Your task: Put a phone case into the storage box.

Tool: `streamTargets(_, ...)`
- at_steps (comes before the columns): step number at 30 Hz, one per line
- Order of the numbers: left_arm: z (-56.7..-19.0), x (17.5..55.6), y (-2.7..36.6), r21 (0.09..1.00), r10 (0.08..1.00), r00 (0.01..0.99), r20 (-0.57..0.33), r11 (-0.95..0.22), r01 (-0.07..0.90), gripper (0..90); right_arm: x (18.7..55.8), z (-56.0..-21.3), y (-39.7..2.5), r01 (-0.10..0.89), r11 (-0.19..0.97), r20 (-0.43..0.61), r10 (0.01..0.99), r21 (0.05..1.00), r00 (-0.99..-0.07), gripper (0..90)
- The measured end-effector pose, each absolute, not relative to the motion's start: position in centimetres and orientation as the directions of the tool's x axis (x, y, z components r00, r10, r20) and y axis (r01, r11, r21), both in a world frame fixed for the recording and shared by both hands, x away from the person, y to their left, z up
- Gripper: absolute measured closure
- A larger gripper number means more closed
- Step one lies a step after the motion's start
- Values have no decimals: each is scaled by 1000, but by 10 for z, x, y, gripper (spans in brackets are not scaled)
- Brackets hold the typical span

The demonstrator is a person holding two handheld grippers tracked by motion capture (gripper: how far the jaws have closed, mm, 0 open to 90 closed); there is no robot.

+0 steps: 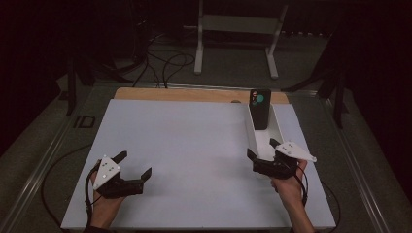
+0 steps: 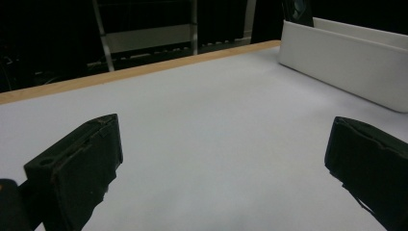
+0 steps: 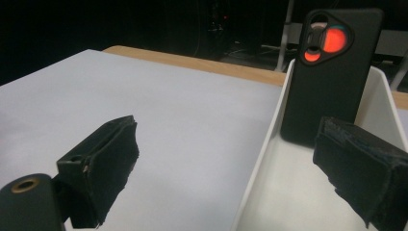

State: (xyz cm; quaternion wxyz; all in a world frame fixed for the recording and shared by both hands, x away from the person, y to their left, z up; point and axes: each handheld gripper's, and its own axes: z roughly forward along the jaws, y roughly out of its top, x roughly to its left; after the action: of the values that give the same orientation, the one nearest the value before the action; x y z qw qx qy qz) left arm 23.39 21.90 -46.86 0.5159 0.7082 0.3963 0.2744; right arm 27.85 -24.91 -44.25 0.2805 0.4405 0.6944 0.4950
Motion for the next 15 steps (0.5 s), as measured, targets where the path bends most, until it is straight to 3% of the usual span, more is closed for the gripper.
streamTargets(15, -469, 235, 219, 948, 843, 537, -20, -155, 278, 1, 259, -463, -253, 307, 143, 27, 871, 941, -490, 81)
